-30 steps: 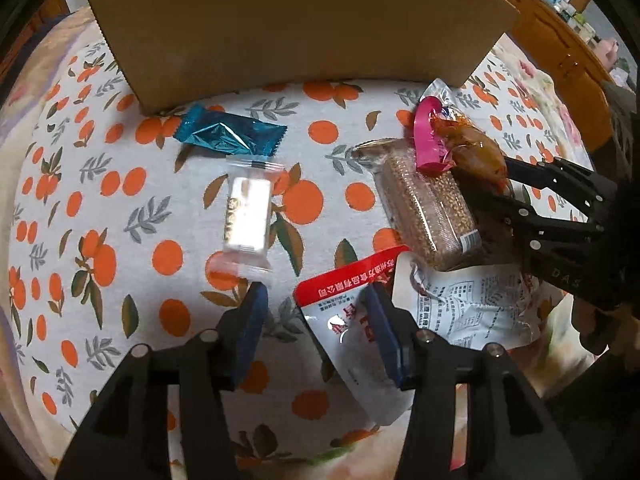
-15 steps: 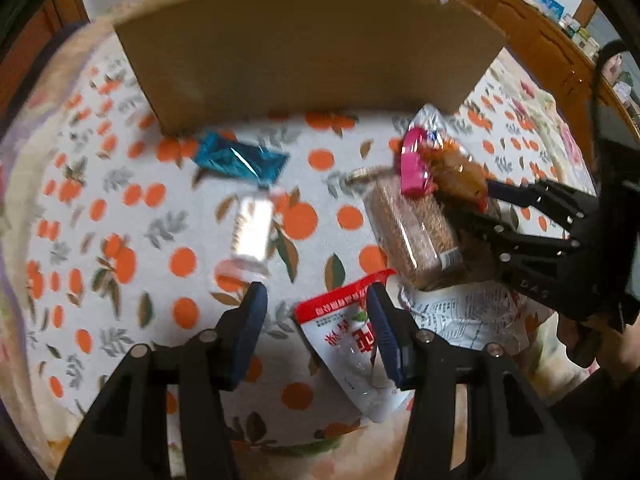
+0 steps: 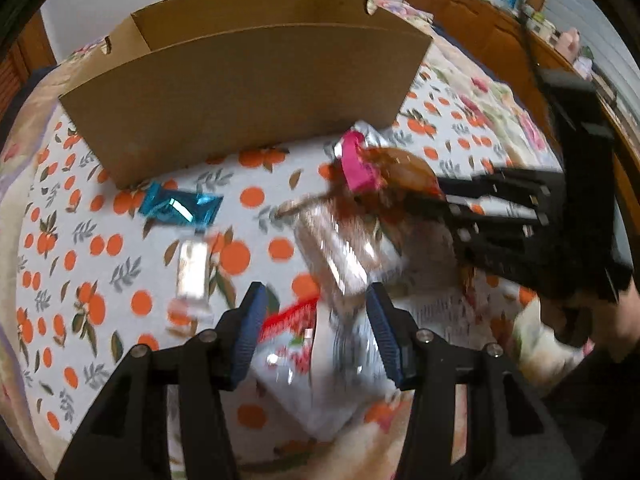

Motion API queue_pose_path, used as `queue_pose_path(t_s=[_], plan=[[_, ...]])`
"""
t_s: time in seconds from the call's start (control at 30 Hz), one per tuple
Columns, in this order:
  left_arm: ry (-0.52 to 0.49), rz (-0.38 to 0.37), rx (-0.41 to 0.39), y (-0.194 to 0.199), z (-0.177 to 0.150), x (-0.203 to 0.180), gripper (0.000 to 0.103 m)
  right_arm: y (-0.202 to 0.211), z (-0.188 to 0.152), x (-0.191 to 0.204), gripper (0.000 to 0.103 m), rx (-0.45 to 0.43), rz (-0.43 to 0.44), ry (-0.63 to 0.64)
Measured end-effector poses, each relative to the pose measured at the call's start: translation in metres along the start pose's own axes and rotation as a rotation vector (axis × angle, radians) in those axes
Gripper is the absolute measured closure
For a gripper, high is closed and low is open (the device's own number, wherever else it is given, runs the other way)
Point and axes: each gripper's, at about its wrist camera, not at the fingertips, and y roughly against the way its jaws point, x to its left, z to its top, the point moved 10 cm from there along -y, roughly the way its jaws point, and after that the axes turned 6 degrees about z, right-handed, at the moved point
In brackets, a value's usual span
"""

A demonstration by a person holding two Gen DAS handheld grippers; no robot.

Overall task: Organize snacks
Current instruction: 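Close the left gripper on the grain-bar bag while the right gripper grasps the pink-tagged candy bag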

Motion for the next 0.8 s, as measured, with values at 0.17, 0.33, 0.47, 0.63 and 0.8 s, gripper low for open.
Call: queue_pose_path(t_s=[0.17, 0.33, 0.47, 0.63, 0.8], plan=[[0.001, -0.023, 0.061, -0.031, 0.010, -0.015, 0.051, 0.005, 0.003, -0.004, 0.075, -0.020, 0.020, -0.030], [0.006, -0.028, 0.088, -0.050, 0.019, -0.026, 0.049, 0.013, 0.007, -0.003, 0.085, -0.043, 0.044, -0.041], [0.003, -0.016, 0.105, -0.061, 0.023, -0.031, 0.047, 0.013, 0.009, -0.003, 0.095, -0.038, 0.054, -0.045], [-0.053, 0.018, 0.086, -0.063, 0.026, -0.037, 0.052, 0.010, 0.013, -0.006, 0.097, -0.044, 0.072, -0.058], [-0.061, -0.017, 0.079, -0.062, 0.029, -0.039, 0.060, 0.013, 0.016, -0.014, 0.101, -0.058, 0.102, -0.087]])
